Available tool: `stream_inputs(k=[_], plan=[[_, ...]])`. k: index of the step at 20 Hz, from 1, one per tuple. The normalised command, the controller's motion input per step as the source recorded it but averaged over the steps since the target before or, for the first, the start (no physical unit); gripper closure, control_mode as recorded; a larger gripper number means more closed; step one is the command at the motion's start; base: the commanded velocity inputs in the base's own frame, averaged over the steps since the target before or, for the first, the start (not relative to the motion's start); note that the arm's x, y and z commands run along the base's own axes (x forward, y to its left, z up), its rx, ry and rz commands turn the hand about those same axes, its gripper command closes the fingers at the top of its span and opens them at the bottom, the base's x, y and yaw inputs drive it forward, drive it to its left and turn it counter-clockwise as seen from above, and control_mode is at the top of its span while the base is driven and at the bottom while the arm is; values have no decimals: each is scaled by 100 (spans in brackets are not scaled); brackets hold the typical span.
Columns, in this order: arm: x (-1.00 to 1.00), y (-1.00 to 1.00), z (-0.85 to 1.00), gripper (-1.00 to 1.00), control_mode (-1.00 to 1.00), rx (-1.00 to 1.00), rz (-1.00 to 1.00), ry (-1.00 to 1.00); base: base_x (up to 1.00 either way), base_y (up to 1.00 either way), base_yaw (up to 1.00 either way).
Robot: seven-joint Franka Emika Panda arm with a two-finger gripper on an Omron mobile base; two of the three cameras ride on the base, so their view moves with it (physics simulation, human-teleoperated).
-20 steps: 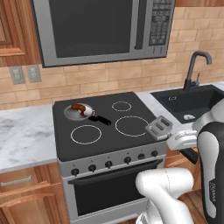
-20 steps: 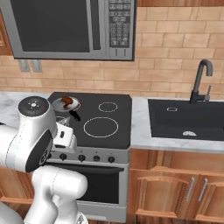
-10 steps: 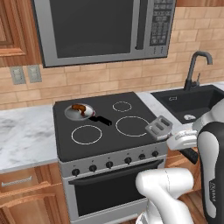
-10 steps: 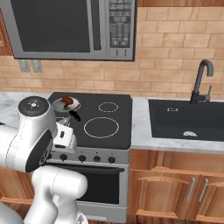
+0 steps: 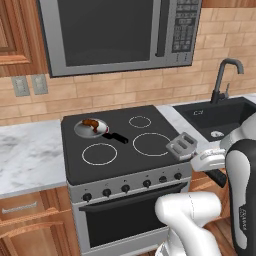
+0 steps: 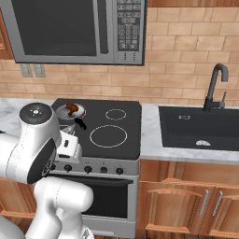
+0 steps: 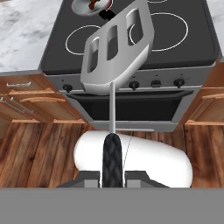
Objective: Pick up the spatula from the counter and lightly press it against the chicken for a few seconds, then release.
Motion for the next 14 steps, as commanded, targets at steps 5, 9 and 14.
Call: stream_inputs(k=[5,9,14], plan=[[4,10,0,100,-100,0,0,0,2,2,0],[6,18,0,100,-100,0,0,0,0,0,0],[2,19,0,100,-100,0,0,0,0,0,0]])
